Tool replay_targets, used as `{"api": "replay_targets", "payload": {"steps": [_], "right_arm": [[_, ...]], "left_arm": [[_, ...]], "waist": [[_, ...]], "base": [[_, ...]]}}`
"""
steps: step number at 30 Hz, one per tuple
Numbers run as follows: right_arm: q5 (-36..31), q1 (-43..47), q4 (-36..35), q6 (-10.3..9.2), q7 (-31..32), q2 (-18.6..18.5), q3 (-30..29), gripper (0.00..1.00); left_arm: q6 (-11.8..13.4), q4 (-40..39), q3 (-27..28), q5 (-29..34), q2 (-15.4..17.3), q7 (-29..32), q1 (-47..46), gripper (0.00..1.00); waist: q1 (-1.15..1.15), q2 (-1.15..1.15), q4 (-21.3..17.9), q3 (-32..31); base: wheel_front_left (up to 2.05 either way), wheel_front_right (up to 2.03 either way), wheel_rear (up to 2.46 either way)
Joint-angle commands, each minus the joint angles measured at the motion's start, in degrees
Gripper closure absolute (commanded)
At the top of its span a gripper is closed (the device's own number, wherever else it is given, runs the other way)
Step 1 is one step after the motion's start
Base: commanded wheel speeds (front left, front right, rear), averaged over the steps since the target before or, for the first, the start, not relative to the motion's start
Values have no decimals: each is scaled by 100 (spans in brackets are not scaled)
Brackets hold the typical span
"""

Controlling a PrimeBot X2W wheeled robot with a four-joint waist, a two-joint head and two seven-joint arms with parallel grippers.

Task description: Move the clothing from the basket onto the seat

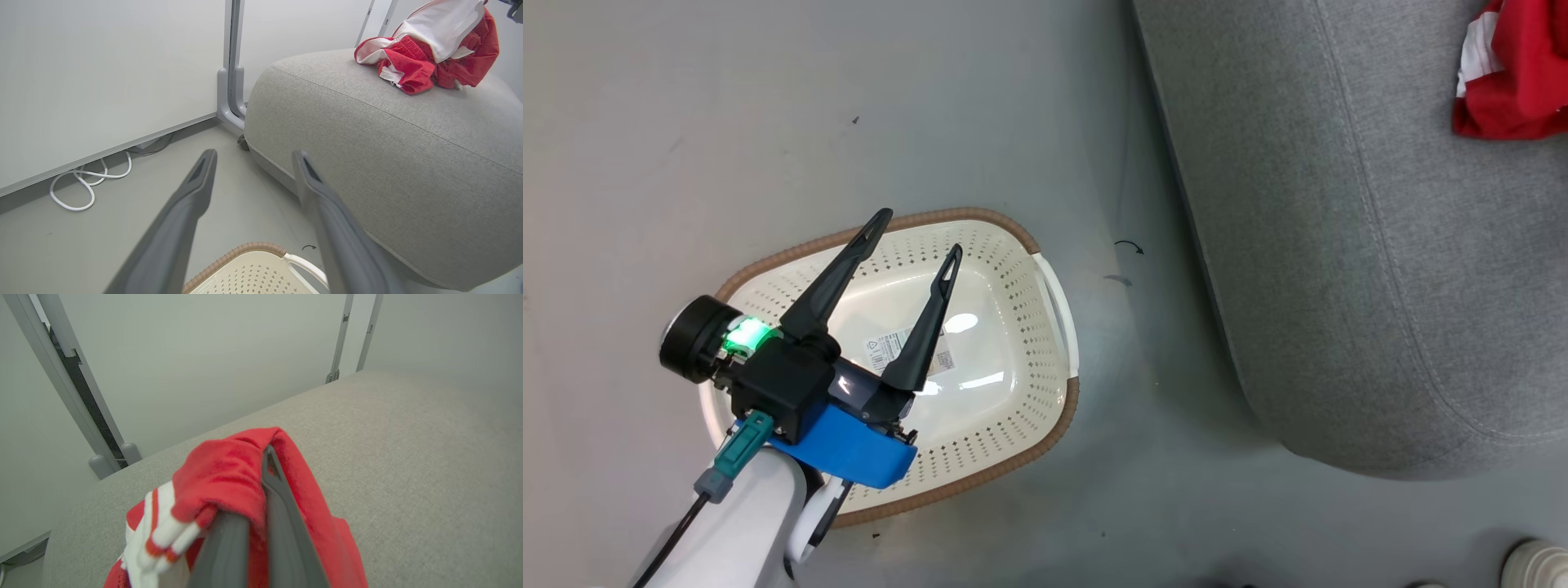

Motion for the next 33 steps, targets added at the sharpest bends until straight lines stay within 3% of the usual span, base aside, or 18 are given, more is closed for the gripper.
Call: {"api": "replay_targets", "payload": {"steps": [1,4,5,6,7,8,21,33], "right_arm": [[-181,106,272,3,-79,-43,-2,100],[-392,180,528,3,-147,-104,59,100],[-541,211,769,3,-199,-112,76,72],[-541,211,769,3,-199,-112,76,72],[-622,225,869,3,-233,-128,92,45],[-690,237,984,3,-228,-123,110,0],[-1027,644,1637,3,-577,-19,713,0],[-733,1633,1250,3,-947,234,1566,0]], "left_arm": [[33,-26,-7,19,27,-9,-87,0],[42,-11,-13,3,22,-13,-93,0],[45,29,-20,-22,0,-30,-100,0],[45,29,-20,-22,0,-30,-100,0],[44,51,-31,-37,-17,-39,-97,0],[46,81,-37,-46,-37,-43,-100,0],[26,697,-118,-252,-386,-252,91,0],[139,1268,262,-463,-763,-297,628,0]], "waist": [[-1,0,48,17],[-1,0,73,6],[-1,0,97,-40],[-1,0,97,-40],[-1,0,110,-72],[-1,0,123,-116],[-1,0,222,-1097],[-1,0,326,-2163]], "base": [[0,0,0],[0,0,0],[0,0,0],[0,0,0],[0,0,0],[0,0,0],[0,0,0],[0,0,0]]}}
